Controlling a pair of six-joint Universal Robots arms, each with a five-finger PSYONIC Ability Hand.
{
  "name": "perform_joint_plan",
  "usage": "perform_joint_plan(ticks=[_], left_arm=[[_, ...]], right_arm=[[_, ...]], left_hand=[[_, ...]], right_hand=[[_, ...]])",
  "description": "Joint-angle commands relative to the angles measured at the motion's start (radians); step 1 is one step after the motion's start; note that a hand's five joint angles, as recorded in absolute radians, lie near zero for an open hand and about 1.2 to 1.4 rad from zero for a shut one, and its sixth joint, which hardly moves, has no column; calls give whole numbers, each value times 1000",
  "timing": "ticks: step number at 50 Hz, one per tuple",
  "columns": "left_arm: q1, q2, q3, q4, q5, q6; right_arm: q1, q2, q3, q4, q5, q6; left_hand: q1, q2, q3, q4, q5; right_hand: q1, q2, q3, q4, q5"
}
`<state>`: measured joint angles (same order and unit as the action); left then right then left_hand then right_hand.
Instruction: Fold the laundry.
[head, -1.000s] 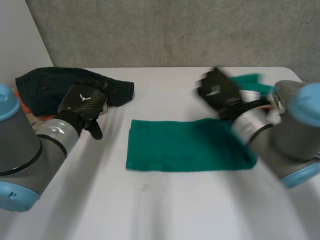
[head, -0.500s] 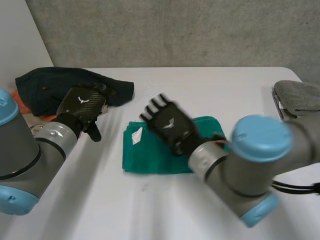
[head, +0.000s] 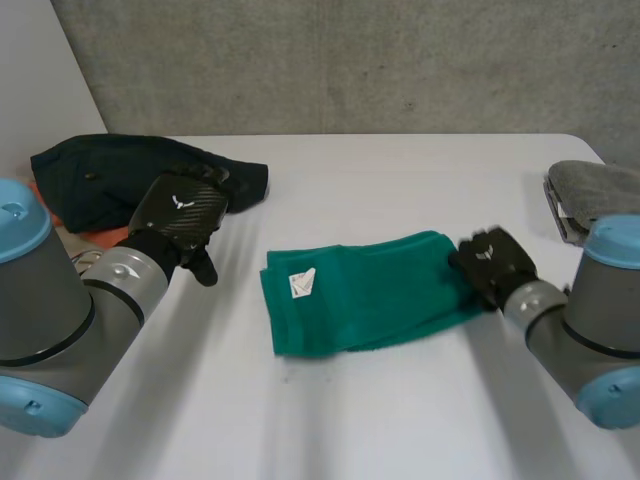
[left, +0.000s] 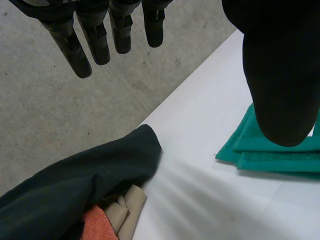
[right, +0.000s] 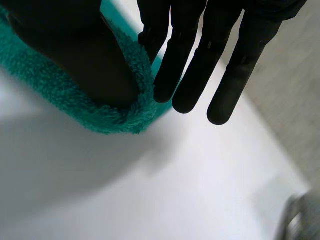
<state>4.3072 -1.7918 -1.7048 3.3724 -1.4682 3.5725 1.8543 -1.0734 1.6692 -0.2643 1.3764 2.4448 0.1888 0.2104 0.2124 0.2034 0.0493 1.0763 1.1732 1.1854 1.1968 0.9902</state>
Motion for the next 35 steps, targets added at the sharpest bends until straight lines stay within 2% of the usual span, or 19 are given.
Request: perform_joint_plan(ticks=[1, 5, 6, 10, 13, 14, 16, 18, 20, 24, 25, 29, 32, 35], left_arm=[[8, 26, 2, -1, -3, -1], [9, 34, 8, -1, -3, -7], [8, 34, 11, -1, -3, -12], [2, 32, 24, 4, -3, -72], [2, 32, 42, 4, -8, -133], [2, 32, 45, 4, -8, -148], [0, 26, 60, 4, -15, -190], [-3, 23, 71, 4, -23, -221], [-10, 20, 80, 4, -38, -254], [-44, 5, 105, 4, -72, -304], [-55, -3, 109, 4, -78, -314], [-115, -41, 131, 1, -95, -342], [-174, -99, 140, -4, -107, -345], [-233, -181, 158, -7, -138, -343]], right_arm=[[244, -92, -55, -196, -22, -1], [361, -70, -59, -256, -103, -20], [402, -38, -62, -251, -147, -32], [485, 79, -97, -205, -221, -78], [507, 125, -144, -144, -202, -87], [507, 138, -181, -95, -162, -75], [505, 132, -201, -47, -105, -50], [502, 116, -223, -3, -42, 23], [490, 101, -227, 5, -20, 91], [393, 9, -209, 16, -22, 342], [355, -28, -206, 19, -23, 458], [298, -74, -227, 84, -40, 669], [277, -59, -265, 158, -65, 698], [267, 18, -331, 241, -79, 698]], left_hand=[[-14, -36, -38, -29, -49], [-11, -32, -34, -25, -46], [-11, -32, -34, -25, -46], [-8, -29, -31, -22, -43], [-5, -26, -28, -19, -40], [-2, -23, -25, -16, -37], [1, -20, -22, -13, -34], [4, -17, -19, -10, -31], [10, -12, -14, -5, -25], [16, -6, -8, 1, -19], [19, -3, -5, 4, -16], [31, 9, 7, 16, -4], [31, 9, 7, 16, -4], [31, 9, 7, 16, -4]], right_hand=[[320, 223, 211, 199, 231], [320, 223, 211, 199, 231], [320, 223, 211, 199, 231], [320, 223, 211, 199, 231], [289, 192, 180, 169, 201], [-313, -410, -422, -433, -401], [-902, -999, -1011, -1022, -990], [-902, -999, -1011, -1022, -990], [-902, -999, -1011, -1022, -990], [-902, -999, -1011, -1022, -990], [-902, -999, -1011, -1022, -990], [-902, -999, -1011, -1022, -990], [-902, -999, -1011, -1022, -990], [-902, -999, -1011, -1022, -990]])
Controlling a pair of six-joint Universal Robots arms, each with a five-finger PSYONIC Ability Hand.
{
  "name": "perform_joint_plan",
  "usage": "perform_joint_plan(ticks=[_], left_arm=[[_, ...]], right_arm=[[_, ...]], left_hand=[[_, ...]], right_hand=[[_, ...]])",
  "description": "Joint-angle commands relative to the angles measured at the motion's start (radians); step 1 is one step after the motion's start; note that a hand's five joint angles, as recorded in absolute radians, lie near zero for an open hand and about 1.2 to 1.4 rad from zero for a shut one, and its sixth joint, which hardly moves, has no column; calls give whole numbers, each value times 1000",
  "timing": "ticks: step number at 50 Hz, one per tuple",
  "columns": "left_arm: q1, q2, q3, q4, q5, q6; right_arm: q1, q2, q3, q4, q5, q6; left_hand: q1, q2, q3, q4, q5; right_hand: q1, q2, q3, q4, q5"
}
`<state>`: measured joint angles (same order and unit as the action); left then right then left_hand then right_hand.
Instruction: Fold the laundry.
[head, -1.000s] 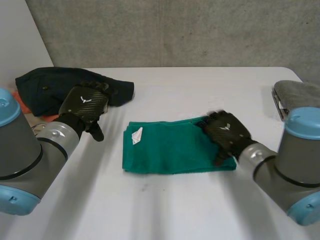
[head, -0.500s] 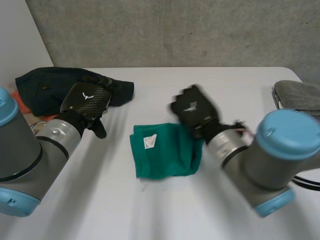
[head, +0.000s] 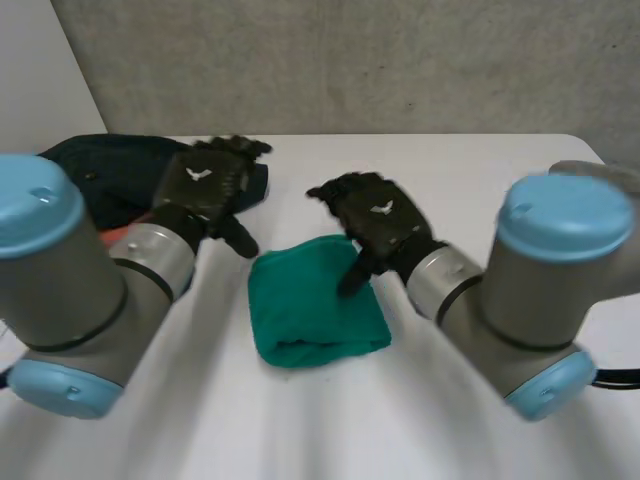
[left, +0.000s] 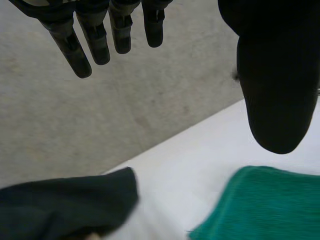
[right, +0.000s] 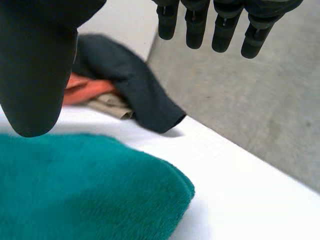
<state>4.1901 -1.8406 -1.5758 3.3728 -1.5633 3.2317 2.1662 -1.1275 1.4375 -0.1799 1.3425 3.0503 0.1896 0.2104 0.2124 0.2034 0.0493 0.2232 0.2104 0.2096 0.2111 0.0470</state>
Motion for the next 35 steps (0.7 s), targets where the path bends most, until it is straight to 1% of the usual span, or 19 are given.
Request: perform_joint_plan(ticks=[1, 2, 3, 7, 8, 9, 12, 13, 16, 20, 23, 24, 27, 31, 32, 33, 35], left_arm=[[-128, -155, 36, -9, -56, -1], [-136, -176, 42, -12, -70, -1], [-148, -215, 52, -21, -107, 0], [-151, -285, 65, -67, -197, 11], [-151, -292, 65, -76, -207, 13], [-151, -298, 65, -82, -213, 16], [-142, -312, 59, -113, -216, 39], [-139, -313, 57, -116, -216, 45], [-117, -325, 46, -128, -213, 89], [-96, -321, 33, -131, -210, 131], [-85, -301, 42, -131, -187, 145], [-82, -286, 46, -133, -176, 146], [-74, -224, 77, -133, -112, 146], [-65, -175, 126, -133, -37, 146], [-62, -167, 138, -135, -23, 146], [-58, -154, 167, -135, 6, 146], [-48, -140, 198, -141, 38, 148]], right_arm=[[-46, 95, -118, 172, -45, 91], [-46, 139, -156, 203, -46, 90], [-46, 162, -176, 215, -46, 87], [-49, 256, -244, 266, -54, 71], [-49, 274, -255, 275, -54, 65], [-49, 308, -273, 292, -52, 42], [-49, 350, -298, 307, -40, -13], [-49, 362, -304, 310, -31, -56], [-49, 365, -305, 313, 1, -135], [-45, 332, -296, 313, 38, -188], [-37, 281, -270, 300, 52, -209], [-40, 238, -252, 281, 61, -212], [-33, 198, -218, 240, 72, -217], [-17, 134, -119, 125, 95, -240], [-11, 94, -59, 85, 99, -260], [-6, 72, -27, 65, 99, -272], [7, 35, 42, 33, 92, -303]], left_hand=[[30, 9, 7, 16, -4], [30, 9, 7, 16, -4], [30, 9, 7, 16, -4], [30, 9, 7, 16, -4], [30, 9, 7, 16, -4], [30, 9, 7, 16, -4], [27, 6, 4, 13, -7], [27, 6, 4, 13, -7], [30, 9, 7, 16, -4], [30, 9, 7, 16, -4], [30, 9, 7, 16, -4], [27, 6, 4, 13, -7], [18, -3, -5, 4, -16], [12, -9, -11, -2, -22], [9, -12, -14, -5, -25], [12, -9, -11, -2, -22], [9, -12, -14, -5, -25]], right_hand=[[-49, -36, -35, -37, -47], [-49, -36, -35, -37, -47], [-49, -36, -35, -37, -47], [-49, -36, -35, -37, -47], [-49, -36, -35, -37, -47], [-49, -36, -35, -37, -47], [-49, -36, -35, -37, -47], [-49, -36, -35, -37, -47], [-49, -36, -35, -37, -47], [-49, -36, -35, -37, -47], [-49, -36, -35, -37, -47], [-49, -36, -35, -37, -47], [-49, -36, -35, -37, -47], [-49, -36, -35, -37, -47], [-49, -36, -35, -37, -47], [-49, -36, -35, -37, -47], [-49, -36, -35, -37, -47]])
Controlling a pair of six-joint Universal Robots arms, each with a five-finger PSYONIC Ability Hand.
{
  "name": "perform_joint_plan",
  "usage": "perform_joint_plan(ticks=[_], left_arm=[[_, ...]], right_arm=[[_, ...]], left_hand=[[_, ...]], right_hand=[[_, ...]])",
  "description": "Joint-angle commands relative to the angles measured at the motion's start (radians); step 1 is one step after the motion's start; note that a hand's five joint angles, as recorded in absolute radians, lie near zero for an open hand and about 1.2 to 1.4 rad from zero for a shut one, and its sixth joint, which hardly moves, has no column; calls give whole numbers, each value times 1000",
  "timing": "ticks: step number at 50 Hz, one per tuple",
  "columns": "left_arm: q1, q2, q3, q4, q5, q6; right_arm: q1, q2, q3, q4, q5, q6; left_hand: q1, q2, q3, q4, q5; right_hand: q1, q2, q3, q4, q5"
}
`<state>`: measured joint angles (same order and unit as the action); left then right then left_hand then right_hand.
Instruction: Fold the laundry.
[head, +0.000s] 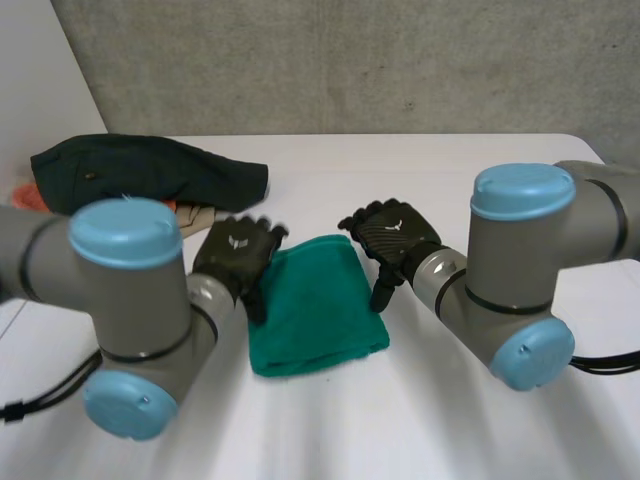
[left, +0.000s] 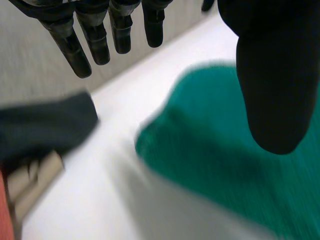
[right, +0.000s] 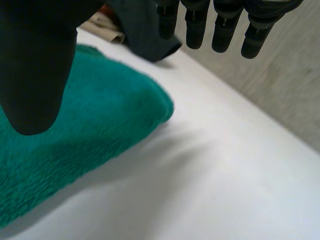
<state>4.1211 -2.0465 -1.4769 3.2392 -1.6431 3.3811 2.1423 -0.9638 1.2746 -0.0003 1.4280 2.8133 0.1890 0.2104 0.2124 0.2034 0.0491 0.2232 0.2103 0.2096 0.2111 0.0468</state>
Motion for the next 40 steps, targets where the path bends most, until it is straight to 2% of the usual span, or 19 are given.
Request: perform_joint_plan(ticks=[1, 5, 6, 9, 10, 13, 24, 30, 35, 38, 40], left_arm=[[27, 71, 116, -12, 137, -3], [39, 75, 220, -81, 265, -8], [41, 72, 265, -126, 329, -11], [48, 63, 320, -189, 426, -12], [54, 58, 346, -219, 481, -12], [60, 43, 371, -234, 545, -14], [48, 9, 371, -234, 551, -16], [48, 6, 369, -233, 549, -16], [50, 8, 369, -234, 549, -16], [51, 9, 371, -233, 549, -17], [53, 9, 371, -233, 551, -17]], right_arm=[[47, -150, 271, -177, 3, -95], [83, -161, 402, -269, 0, -129], [93, -159, 419, -288, 0, -129], [119, -147, 459, -357, -1, -126], [120, -138, 462, -371, -1, -126], [125, -78, 460, -421, 3, -141], [117, 56, 375, -604, -4, -144], [119, 97, 310, -604, -3, -144], [117, 131, 260, -604, -8, -141], [117, 146, 232, -603, -14, -143], [117, 165, 209, -596, -21, -143]], left_hand=[[10, -12, -14, -5, -25], [16, -6, -8, 1, -19], [13, -9, -11, -2, -22], [13, -9, -11, -2, -22], [10, -12, -14, -5, -25], [10, -12, -14, -5, -25], [10, -12, -14, -5, -25], [10, -12, -14, -5, -25], [10, -12, -14, -5, -25], [10, -12, -14, -5, -25], [10, -12, -14, -5, -25]], right_hand=[[-49, -36, -35, -37, -47], [-49, -36, -35, -37, -47], [-49, -36, -35, -37, -47], [-49, -36, -35, -37, -47], [-49, -36, -35, -37, -47], [-49, -36, -35, -37, -47], [-1, 12, 13, 12, 1], [94, 106, 107, 106, 95], [328, 341, 342, 340, 330], [384, 397, 398, 396, 386], [528, 541, 541, 540, 530]])
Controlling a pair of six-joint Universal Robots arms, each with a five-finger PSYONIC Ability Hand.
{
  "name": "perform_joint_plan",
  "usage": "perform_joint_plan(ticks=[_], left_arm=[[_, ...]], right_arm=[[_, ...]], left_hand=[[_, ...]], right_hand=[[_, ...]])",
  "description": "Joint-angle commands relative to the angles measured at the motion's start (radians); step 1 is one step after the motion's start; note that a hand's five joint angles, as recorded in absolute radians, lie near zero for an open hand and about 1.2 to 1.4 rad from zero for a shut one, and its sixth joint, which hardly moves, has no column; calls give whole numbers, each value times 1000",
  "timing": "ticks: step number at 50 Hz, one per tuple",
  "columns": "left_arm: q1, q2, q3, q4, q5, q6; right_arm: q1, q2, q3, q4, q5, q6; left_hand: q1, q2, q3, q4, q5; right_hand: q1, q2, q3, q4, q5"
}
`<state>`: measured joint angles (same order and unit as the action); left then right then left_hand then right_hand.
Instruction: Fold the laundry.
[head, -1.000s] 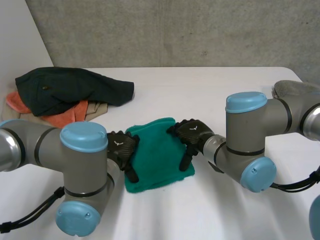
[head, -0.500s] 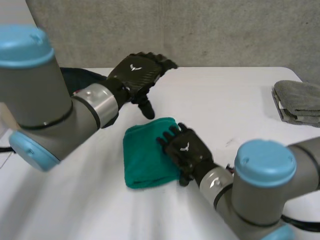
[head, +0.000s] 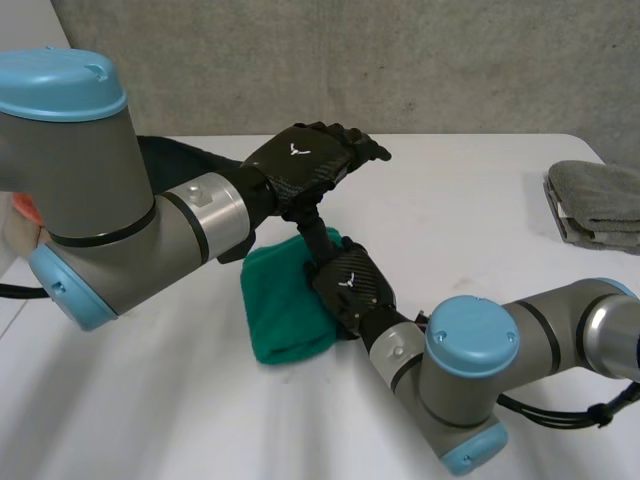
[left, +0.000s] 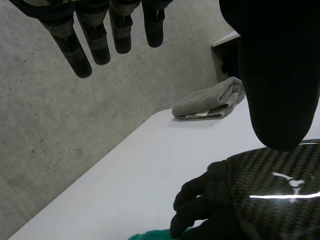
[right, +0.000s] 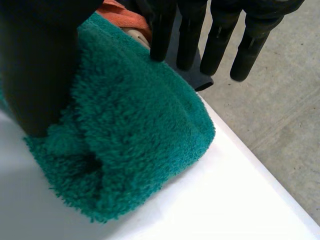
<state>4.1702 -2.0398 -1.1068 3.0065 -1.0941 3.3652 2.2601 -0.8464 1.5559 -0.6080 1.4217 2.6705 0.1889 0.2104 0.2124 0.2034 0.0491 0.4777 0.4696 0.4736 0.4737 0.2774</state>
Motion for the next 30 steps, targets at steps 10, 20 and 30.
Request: perform_joint_plan(ticks=[10, 20, 30], left_arm=[[8, 4, 1, 0, 0, -1], [13, 33, 44, 28, -3, -3], [25, 69, 67, 72, -3, -69]], right_arm=[[-4, 53, -143, 27, -21, -1], [-151, -51, -244, 13, -35, 31], [-382, -63, -413, -24, -55, 196]], left_hand=[[13, -9, -11, -2, -22], [10, -12, -14, -5, -25], [13, -9, -11, -2, -22]], right_hand=[[919, 927, 923, 923, 944], [919, 927, 923, 923, 944], [919, 927, 923, 923, 944]])
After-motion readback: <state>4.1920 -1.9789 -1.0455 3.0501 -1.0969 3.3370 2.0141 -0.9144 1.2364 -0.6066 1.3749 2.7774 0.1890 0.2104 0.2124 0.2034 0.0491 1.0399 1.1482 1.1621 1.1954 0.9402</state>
